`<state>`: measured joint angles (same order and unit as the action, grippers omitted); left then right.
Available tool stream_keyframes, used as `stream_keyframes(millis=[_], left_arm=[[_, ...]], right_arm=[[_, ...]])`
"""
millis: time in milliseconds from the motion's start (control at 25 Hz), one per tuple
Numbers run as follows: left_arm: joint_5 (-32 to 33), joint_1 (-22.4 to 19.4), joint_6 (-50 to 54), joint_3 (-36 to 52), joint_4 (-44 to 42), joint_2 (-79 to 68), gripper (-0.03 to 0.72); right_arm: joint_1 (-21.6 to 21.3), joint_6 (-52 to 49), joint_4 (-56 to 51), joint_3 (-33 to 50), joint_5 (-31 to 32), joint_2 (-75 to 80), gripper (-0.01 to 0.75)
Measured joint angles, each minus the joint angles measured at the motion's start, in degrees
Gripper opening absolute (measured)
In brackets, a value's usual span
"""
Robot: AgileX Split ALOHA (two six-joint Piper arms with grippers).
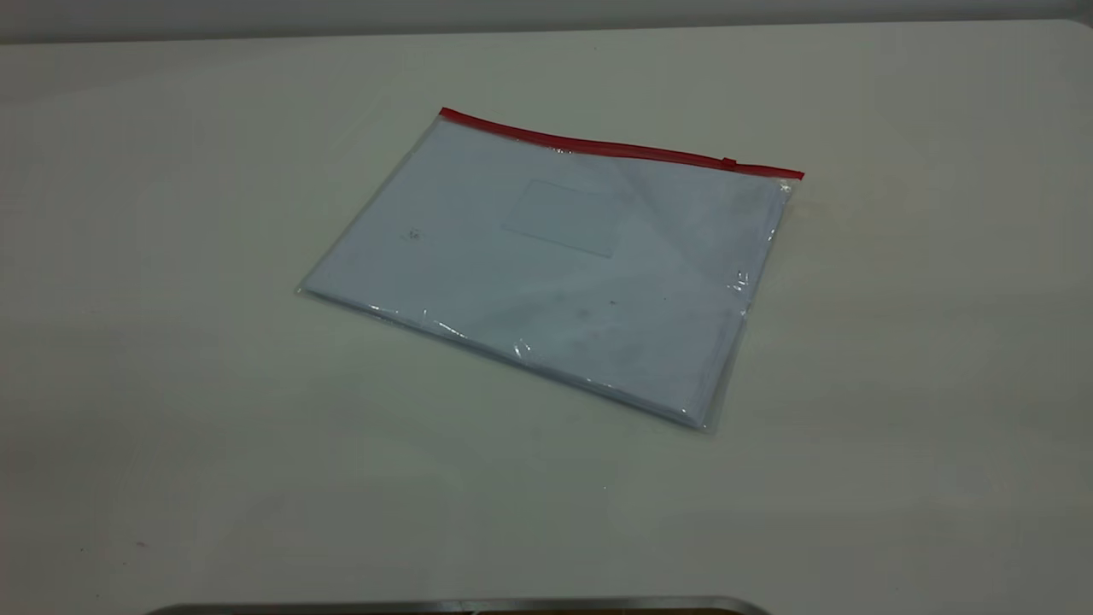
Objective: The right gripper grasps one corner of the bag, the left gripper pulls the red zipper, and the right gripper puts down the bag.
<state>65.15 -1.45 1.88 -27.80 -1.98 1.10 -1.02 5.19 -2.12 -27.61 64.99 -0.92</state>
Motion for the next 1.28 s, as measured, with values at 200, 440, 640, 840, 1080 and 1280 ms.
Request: stream_keyframes(millis=[200,440,640,840,1080,1280], left_arm=[[0.0,0.0,0.0,0.0,0.0,0.0,0.414],[0.0,0.0,0.0,0.0,0.0,0.0,0.414],[0.0,0.0,0.0,0.0,0.0,0.0,0.414],[0.0,0.0,1.9,-0.1,-0.1,-0.4,0.414],[-2.6,0.0,2.6,-6.1,-0.4,-10.0,0.414],[-9.1,0.0,-1.5,-13.8,-0.1,-24.1,0.465]], right_arm=[[0.0,0.0,0.0,0.0,0.0,0.0,0.24],[0.0,0.0,0.0,0.0,0.0,0.0,0.24],[0.0,0.0,0.0,0.0,0.0,0.0,0.24],[0.0,-0.2,-1.3,0.0,-0.4,0.0,0.241],[0.0,-0.4,-5.9,-2.1,-7.7,0.7,0.318],[0.0,0.2,-8.3,-3.9,-9.9,11.2,0.432]])
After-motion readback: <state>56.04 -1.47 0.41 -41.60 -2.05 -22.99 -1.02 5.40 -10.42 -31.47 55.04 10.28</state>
